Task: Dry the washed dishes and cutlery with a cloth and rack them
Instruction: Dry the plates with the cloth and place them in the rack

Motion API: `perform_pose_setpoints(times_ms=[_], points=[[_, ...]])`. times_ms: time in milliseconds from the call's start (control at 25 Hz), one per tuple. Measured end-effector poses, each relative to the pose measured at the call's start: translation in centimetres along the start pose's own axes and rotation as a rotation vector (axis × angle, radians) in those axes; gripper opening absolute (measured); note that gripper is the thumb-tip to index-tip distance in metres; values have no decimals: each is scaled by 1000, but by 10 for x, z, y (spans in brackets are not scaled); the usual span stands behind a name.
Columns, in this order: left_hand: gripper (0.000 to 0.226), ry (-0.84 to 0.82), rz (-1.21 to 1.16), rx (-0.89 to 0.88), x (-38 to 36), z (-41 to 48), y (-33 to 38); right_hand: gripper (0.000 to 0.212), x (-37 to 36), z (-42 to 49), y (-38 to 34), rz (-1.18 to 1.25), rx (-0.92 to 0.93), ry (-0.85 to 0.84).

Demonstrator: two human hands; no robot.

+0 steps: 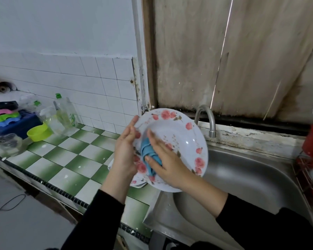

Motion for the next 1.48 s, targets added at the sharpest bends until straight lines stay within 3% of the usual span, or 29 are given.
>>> perform_pose_setpoints(times_ms=[40, 120, 240, 360, 400, 480, 560, 640, 720, 840, 960, 1040, 1080, 1160, 1280, 1360, 1480], points=[[30, 46, 34, -5, 13, 7, 3, 70, -6, -8, 9, -117, 43, -81], [26, 112, 109, -32, 31, 10, 5, 65, 9, -12, 41, -330, 46, -59], [26, 67, 48, -15, 22, -6, -9, 59, 58, 5, 78, -401, -101, 226], [34, 6, 4, -21, 2, -20, -19, 59, 67, 18, 43, -258, 8, 466], [35, -5, -4, -43, -2, -22, -15, 60, 52, 18, 25, -168, 67, 416], [34, -4, -24, -70, 4, -19, -2, 61, 7, 4, -9, -73, 203, 157], [25, 68, 19, -103, 23, -14, 11, 60, -13, -16, -4, -220, 274, -46], [27, 124, 94, -142, 35, -17, 19, 59, 10, -12, 29, -416, 237, 16], [25, 97, 93, -138, 29, -24, 19, 61, 44, 3, 54, -474, 69, 204], [42, 31, 215, -227, 6, -38, 24, 62, 53, 18, 33, -293, -13, 391], [41, 20, 244, -310, 0, -45, 38, 61, 3, -1, -22, -85, 230, 222], [30, 71, 174, -282, 17, -40, 40, 59, -14, -25, -18, -229, 400, 143], [27, 110, 156, -277, 26, -38, 40, 57, -4, -23, 0, -306, 381, 184], [30, 105, 136, -243, 29, -41, 34, 56, 30, -8, 39, -328, 131, 330], [41, 50, 164, -208, 10, -53, 13, 58, 62, 6, 34, -107, -37, 563], [40, 44, 99, -185, 6, -53, 6, 59, 41, 8, -3, 25, 58, 468], [22, 85, 18, -202, 20, -43, 16, 59, -13, -19, -23, -21, 257, 121]])
Point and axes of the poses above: each hand's wrist, its own z-axis towards the middle knuckle, its own x-axis out of the back of the hand, y = z × x, the point moved 8 cm from there along z, towards the middle knuckle, and after that the axes turned 4 degrees about y, right-handed, at the moved point
